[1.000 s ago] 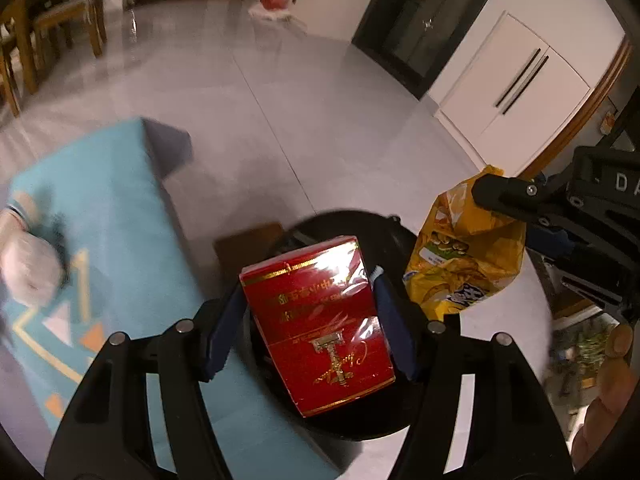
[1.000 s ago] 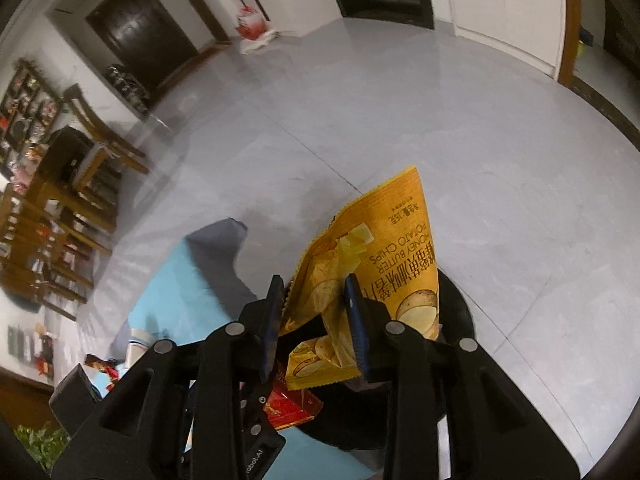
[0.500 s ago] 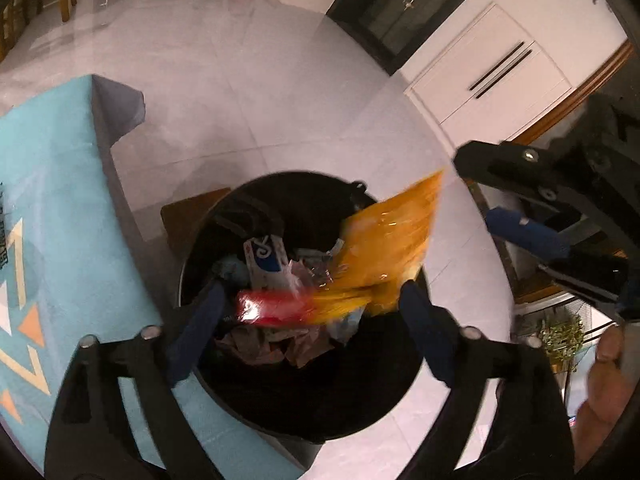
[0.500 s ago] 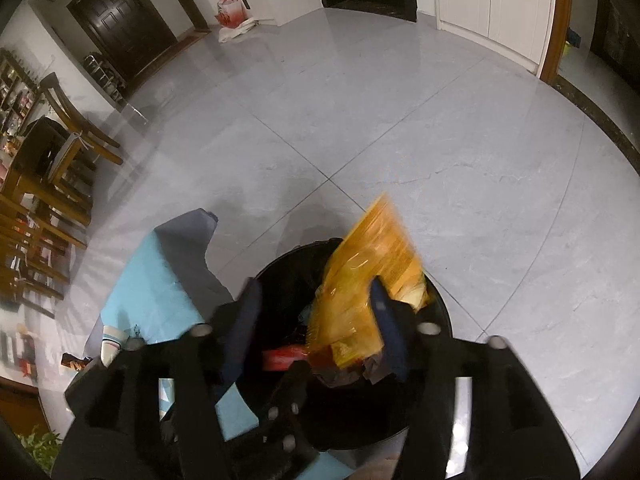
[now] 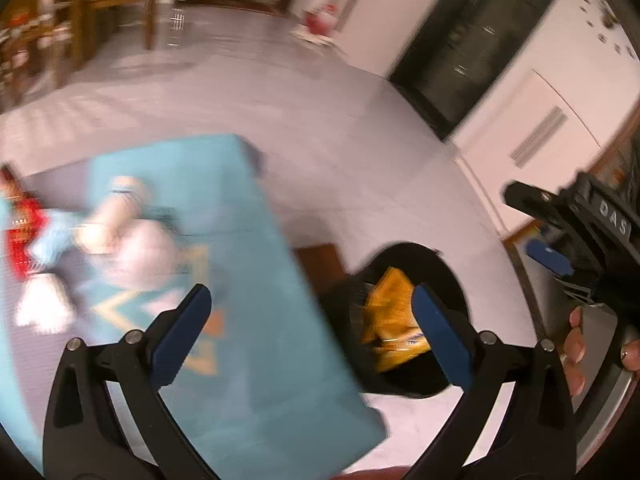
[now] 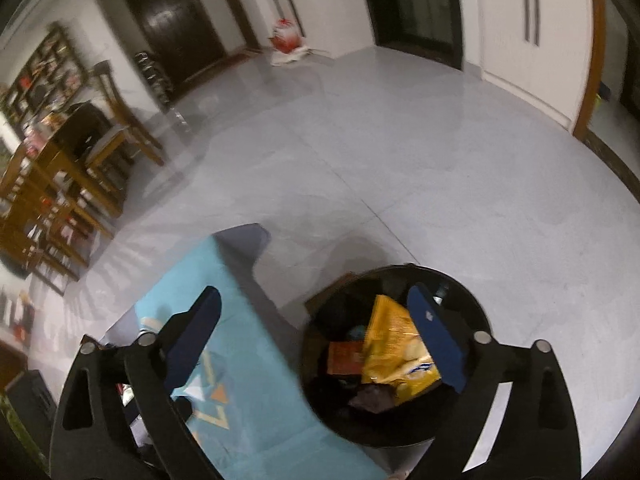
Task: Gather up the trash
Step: 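Return both tools to the remaining trash on the rug, then grasp the white tissue with the left gripper while the right gripper grasps the white plastic bag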
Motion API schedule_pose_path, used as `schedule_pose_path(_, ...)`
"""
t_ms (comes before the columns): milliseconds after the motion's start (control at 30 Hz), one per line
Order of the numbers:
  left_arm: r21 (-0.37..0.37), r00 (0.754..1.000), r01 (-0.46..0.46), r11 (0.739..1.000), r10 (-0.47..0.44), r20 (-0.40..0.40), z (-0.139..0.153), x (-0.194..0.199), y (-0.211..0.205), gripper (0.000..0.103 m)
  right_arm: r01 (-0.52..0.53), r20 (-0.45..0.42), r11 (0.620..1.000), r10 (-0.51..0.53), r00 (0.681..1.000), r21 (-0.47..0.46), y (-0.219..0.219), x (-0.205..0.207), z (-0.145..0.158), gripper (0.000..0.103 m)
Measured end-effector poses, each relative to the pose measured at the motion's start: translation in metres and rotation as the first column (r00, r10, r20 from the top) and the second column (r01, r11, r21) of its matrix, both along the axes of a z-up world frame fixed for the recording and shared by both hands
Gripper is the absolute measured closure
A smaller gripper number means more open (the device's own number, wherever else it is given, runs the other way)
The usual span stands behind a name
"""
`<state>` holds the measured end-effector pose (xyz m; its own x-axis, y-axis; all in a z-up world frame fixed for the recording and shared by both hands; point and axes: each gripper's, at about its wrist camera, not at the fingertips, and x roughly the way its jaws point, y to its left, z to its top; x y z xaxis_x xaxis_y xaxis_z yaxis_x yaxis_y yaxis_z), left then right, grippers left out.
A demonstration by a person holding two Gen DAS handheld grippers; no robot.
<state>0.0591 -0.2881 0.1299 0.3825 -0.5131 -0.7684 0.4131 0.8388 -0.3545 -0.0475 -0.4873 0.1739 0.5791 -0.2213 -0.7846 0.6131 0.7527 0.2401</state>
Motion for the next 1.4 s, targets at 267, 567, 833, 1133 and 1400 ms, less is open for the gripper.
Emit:
schedule_pose_path(267,0.06,0.983,-0.179,0.982,0.176,0.061,0.028,0.005,0.123,0.003,-0.194,0.08,0.978,0.2,0.976,-0.075,0.067,0.028,0.016,0.003)
schedule_pose_path(567,0.048,0.932,-0.361,0.931,0.359,0.054,0.011,0.024,0.23,0.003,-0.382,0.063,0.919,0.389,0.919,-0.101,0.142,0.07,0.003,0.003)
schedule_pose_path(833,0.121,0.925,-0.365,0.923,0.375,-0.069,-0.054,0.056,0.242,0.003,-0.477,-0.007,0.879,0.477,0.879,0.026,0.193,0.114,-0.042,0.004)
schedule_pose_path(1133,0.094,0.902,-0.368,0.925,0.38,-0.207,-0.097,0.074,0.23,0.023,-0.44,-0.208,0.891,0.453,0.867,0.112,0.192,0.154,-0.106,0.047)
schedule_pose_path(1400,0.077,0.887,-0.362,0.929,0.369,-0.277,-0.121,0.084,0.216,0.027,-0.442,-0.298,0.885,0.466,0.833,0.148,0.198,0.174,-0.141,0.047)
